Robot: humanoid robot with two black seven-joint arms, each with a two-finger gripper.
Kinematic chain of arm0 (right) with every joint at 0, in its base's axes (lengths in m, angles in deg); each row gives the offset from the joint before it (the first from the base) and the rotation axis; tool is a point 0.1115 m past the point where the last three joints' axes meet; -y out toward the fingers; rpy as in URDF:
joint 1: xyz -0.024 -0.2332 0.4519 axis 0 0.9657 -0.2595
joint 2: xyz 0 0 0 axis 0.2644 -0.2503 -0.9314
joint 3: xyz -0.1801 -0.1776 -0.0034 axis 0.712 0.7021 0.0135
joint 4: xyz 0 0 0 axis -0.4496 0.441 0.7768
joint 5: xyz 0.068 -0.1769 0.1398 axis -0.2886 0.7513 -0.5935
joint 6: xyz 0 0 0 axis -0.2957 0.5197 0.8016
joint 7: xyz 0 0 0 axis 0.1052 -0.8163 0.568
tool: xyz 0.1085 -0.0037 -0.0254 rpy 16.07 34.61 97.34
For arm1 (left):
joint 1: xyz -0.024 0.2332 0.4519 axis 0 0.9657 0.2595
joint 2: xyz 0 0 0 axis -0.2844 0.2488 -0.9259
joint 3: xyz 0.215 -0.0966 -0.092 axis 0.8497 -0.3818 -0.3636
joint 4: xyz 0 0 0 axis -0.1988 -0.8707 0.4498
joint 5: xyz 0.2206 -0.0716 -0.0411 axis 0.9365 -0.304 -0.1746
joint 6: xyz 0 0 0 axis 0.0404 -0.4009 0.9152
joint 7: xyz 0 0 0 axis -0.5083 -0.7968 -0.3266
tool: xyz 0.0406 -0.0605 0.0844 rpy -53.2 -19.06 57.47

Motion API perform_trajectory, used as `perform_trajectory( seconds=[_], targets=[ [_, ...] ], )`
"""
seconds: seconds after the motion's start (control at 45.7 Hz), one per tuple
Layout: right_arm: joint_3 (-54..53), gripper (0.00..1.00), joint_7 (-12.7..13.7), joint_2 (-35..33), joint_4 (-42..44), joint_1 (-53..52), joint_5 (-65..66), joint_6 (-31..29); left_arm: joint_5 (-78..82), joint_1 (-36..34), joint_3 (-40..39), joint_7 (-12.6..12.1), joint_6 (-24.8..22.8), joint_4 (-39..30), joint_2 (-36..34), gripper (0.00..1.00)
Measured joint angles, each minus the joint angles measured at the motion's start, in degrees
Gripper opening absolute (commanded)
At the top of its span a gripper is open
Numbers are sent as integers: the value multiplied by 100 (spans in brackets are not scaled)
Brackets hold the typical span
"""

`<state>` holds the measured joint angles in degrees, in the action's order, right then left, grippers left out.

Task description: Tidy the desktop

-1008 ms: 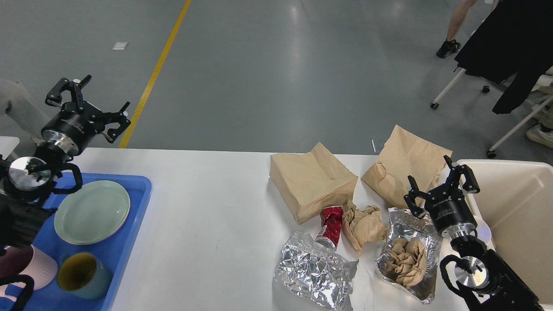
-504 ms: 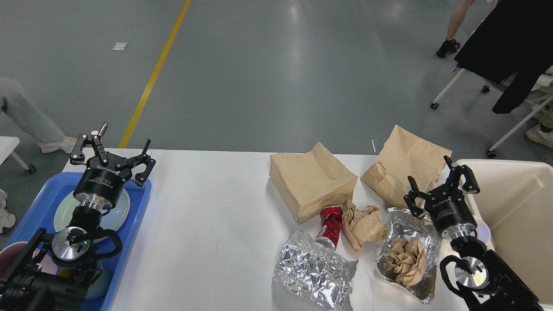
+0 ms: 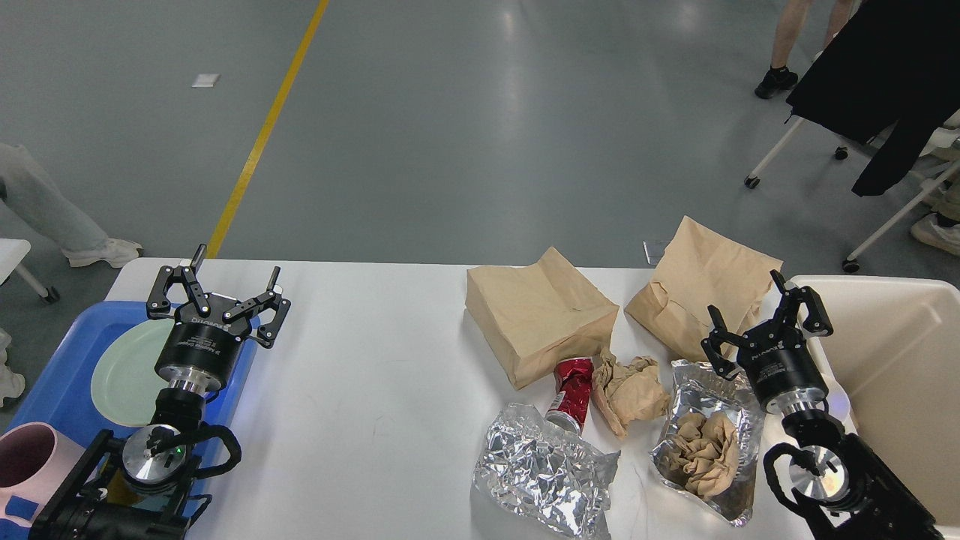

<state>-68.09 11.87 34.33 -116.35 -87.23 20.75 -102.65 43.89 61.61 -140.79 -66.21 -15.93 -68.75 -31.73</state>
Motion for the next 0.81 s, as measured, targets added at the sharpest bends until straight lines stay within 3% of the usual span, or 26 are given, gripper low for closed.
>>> perform_trajectory(
  seconds=[0.504, 0.701, 0.811],
  targets=[
    [0, 100, 0, 0, 0, 0, 0, 0, 22, -121, -39, 55, -199, 65, -35, 96],
    [0, 100, 0, 0, 0, 0, -1, 0, 5, -153, 2, 558, -335, 111, -24, 96],
    [0, 100, 0, 0, 0, 0, -1, 1, 54, -170, 62, 638, -400, 133, -31, 96]
  ],
)
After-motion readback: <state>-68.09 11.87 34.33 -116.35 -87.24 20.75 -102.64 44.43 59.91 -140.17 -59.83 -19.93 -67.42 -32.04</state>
